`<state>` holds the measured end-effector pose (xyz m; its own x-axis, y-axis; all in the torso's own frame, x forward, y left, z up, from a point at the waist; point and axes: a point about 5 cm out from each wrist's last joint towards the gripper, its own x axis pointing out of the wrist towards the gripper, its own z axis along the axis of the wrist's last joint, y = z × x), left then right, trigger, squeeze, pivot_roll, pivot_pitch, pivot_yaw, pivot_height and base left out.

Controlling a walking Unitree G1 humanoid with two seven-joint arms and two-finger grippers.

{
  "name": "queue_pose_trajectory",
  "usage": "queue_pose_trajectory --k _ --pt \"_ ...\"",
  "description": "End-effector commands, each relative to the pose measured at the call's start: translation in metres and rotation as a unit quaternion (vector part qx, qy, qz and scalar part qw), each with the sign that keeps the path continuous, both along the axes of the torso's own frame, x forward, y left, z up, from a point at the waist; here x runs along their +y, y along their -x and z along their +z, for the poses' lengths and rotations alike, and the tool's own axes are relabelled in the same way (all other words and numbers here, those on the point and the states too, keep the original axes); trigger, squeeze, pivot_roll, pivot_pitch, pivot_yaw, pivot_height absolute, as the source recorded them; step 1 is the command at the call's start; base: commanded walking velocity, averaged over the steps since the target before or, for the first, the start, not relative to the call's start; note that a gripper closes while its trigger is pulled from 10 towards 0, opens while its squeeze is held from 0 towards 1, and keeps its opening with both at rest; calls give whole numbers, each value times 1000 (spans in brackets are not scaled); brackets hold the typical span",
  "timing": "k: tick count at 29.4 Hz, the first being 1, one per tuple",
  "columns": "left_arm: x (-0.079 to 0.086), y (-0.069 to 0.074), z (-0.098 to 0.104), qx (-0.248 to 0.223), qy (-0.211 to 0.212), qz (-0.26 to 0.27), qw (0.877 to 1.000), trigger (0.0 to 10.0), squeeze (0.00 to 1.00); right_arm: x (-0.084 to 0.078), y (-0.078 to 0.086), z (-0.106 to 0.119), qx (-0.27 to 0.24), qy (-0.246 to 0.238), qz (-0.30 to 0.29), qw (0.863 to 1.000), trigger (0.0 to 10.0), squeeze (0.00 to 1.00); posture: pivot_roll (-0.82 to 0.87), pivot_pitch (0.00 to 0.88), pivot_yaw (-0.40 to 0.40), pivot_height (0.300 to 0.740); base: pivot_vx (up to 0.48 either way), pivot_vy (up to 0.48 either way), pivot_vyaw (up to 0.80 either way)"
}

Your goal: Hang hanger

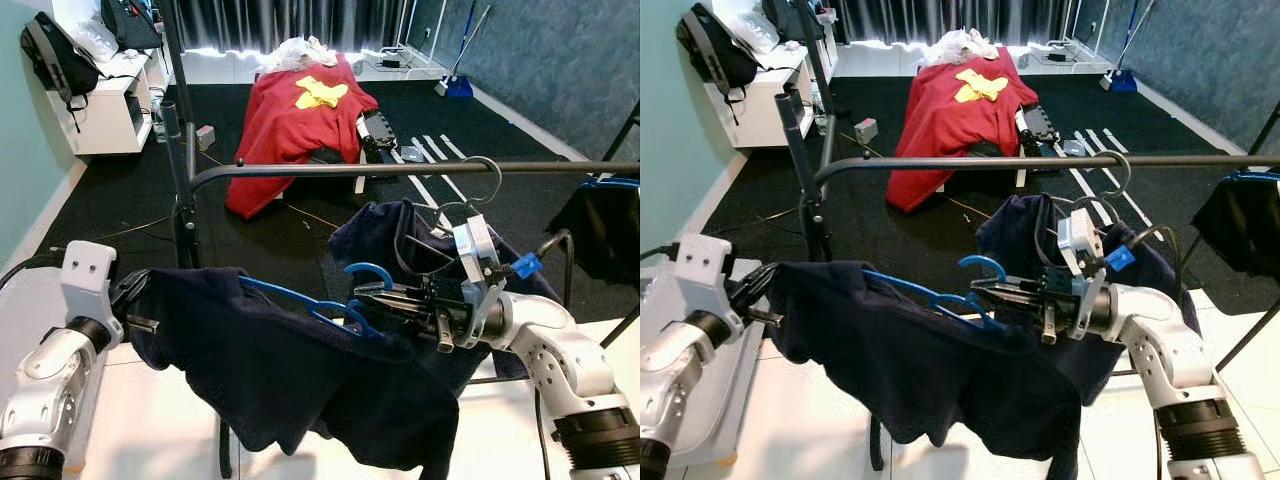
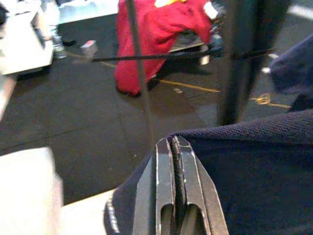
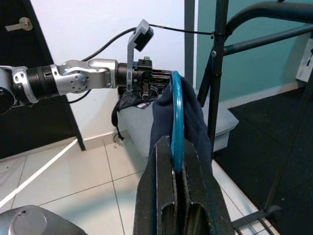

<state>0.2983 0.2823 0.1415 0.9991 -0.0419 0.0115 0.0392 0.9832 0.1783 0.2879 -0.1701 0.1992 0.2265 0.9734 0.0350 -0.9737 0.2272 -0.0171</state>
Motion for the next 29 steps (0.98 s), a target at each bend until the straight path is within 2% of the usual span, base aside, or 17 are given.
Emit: queue_pose_trajectory --k 1,7,8,9,13,16,17,18,19,20,21,22,24,25,26,28,29 --pt "26 3 3 2 -21 69 997 0 0 -4 3 2 -3 7 3 1000 0 0 106 38 -27 740 0 0 0" --pt "53 7 -3 28 -38 174 984 0 0 -7 7 -1 7 10 6 1000 0 0 104 37 -20 740 0 0 0" --pt "53 7 -3 28 -38 174 984 0 0 -7 7 -1 7 10 6 1000 0 0 104 37 -20 740 0 0 0" --pt "63 10 -5 35 -38 212 976 0 0 -8 9 -1 8 10 6 1000 0 0 101 35 -18 740 0 0 0" --pt "64 12 -8 40 -42 214 975 0 0 -10 8 1 0 4 -5 1000 0 0 100 34 -17 740 0 0 0" --pt "54 10 -10 36 -40 179 982 0 0 -9 5 3 -13 -3 -17 1000 0 0 100 34 -17 740 0 0 0" --pt "42 7 -11 32 -35 142 989 0 0 -8 4 6 -20 -11 -22 1000 0 0 100 35 -17 740 0 0 0" --pt "42 7 -11 32 -35 142 989 0 0 -8 4 6 -20 -11 -22 1000 0 0 100 35 -17 740 0 0 0" --pt "26 4 -12 23 -28 94 995 0 0 -4 2 9 -32 -23 -29 999 0 0 100 35 -18 740 0 0 0" --pt "-4 0 -11 9 -11 21 1000 0 0 3 -3 15 -54 -44 -42 997 0 0 98 35 -18 740 0 0 0" --pt "-31 -3 -8 -5 3 -38 999 0 0 10 -6 20 -70 -62 -51 994 0 0 97 37 -20 740 0 0 0" --pt "-31 -3 -8 -5 3 -38 999 0 0 10 -6 20 -70 -62 -51 994 0 0 97 37 -20 740 0 0 0" --pt "-79 -5 2 -35 29 -137 990 0 0 25 -13 28 -104 -90 -72 988 0 0 96 37 -22 740 0 0 0" --pt "-95 -6 8 -45 39 -168 984 0 0 31 -15 30 -115 -98 -79 985 0 0 96 37 -22 740 0 0 0" --pt "-95 -6 8 -45 39 -168 984 0 0 31 -15 30 -115 -98 -79 985 0 0 96 37 -22 740 0 0 0" --pt "-119 -6 17 -59 57 -211 974 0 0 42 -19 36 -123 -124 -84 981 0 0 95 38 -24 740 0 0 0" --pt "-119 -6 17 -59 57 -211 974 0 0 42 -19 36 -123 -124 -84 981 0 0 95 38 -24 740 0 0 0"
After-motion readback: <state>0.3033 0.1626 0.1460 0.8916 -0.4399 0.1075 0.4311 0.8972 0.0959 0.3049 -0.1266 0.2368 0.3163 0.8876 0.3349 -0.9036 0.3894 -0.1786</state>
